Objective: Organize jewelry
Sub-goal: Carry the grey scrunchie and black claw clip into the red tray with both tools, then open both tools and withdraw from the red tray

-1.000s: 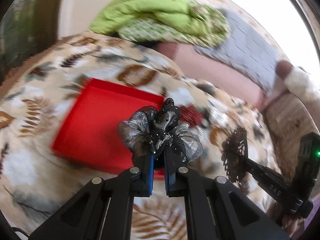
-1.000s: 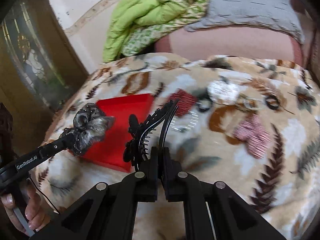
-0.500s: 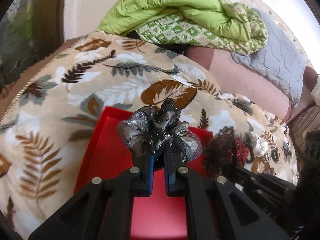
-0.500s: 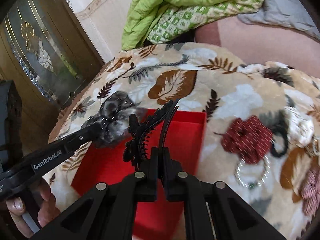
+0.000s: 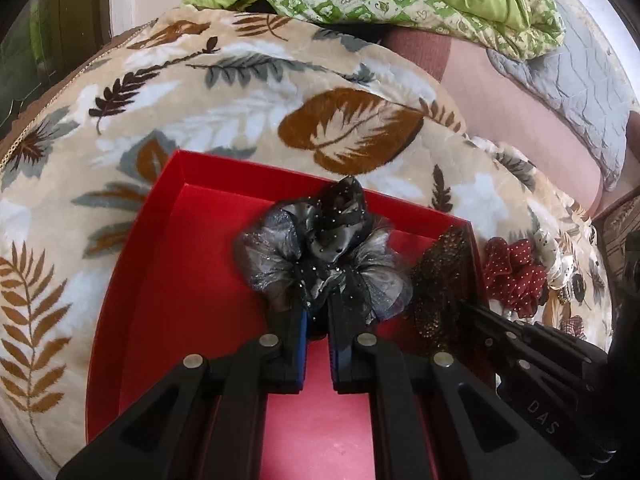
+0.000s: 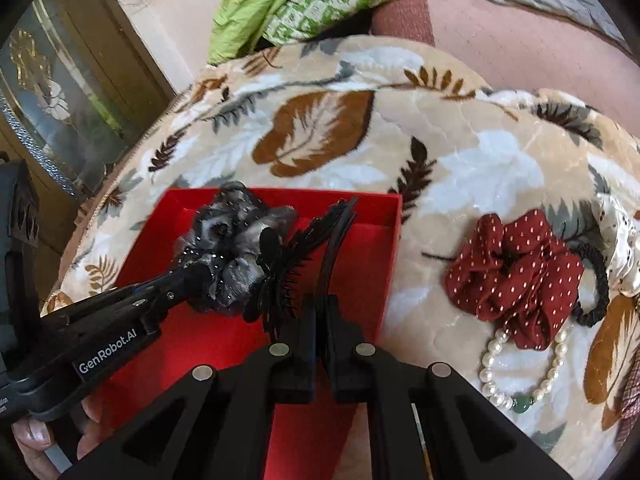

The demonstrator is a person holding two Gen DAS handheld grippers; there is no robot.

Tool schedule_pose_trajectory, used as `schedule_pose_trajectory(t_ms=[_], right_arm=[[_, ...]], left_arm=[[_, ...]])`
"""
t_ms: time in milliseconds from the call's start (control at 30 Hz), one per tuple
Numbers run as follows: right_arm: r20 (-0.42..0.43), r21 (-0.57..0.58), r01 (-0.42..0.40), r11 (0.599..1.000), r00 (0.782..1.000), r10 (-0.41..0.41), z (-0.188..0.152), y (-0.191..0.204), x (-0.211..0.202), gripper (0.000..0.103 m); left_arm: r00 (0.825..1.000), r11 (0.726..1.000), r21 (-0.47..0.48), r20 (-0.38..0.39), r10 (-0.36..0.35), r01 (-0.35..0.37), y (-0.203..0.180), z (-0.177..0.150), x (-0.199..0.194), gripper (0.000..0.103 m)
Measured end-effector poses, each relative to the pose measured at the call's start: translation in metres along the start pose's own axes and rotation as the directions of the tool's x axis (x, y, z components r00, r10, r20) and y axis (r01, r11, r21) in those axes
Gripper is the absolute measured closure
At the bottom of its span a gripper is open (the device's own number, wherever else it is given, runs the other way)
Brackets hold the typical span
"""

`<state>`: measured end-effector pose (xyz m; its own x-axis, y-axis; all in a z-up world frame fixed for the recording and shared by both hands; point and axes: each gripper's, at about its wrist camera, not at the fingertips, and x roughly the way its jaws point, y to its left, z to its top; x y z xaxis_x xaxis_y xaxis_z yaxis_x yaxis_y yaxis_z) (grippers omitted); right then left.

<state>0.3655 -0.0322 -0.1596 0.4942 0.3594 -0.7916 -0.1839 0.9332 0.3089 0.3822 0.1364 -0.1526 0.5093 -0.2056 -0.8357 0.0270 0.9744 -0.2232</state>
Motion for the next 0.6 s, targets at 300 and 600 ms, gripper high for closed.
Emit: schedule_pose_trajectory(t_ms=[300,600], right_arm=[[0.061,-0.002,-0.006,1.000,0.998,0.006,-0.001,-0.001,-0.012,0.054],[0.247,-0.017,0.026,1.000,0.969,-0.021,-0.027,-0.006,-0.136,0.029]], left_arm=[[0.997,0.999,0.024,0.069,0.045,-0.047,-0.001,-0.001,-0.016,0.059],[0.967,0.994,-0.037,0.233,0.104,-0.098,-0.009,-0.036,-0.099,0.040]])
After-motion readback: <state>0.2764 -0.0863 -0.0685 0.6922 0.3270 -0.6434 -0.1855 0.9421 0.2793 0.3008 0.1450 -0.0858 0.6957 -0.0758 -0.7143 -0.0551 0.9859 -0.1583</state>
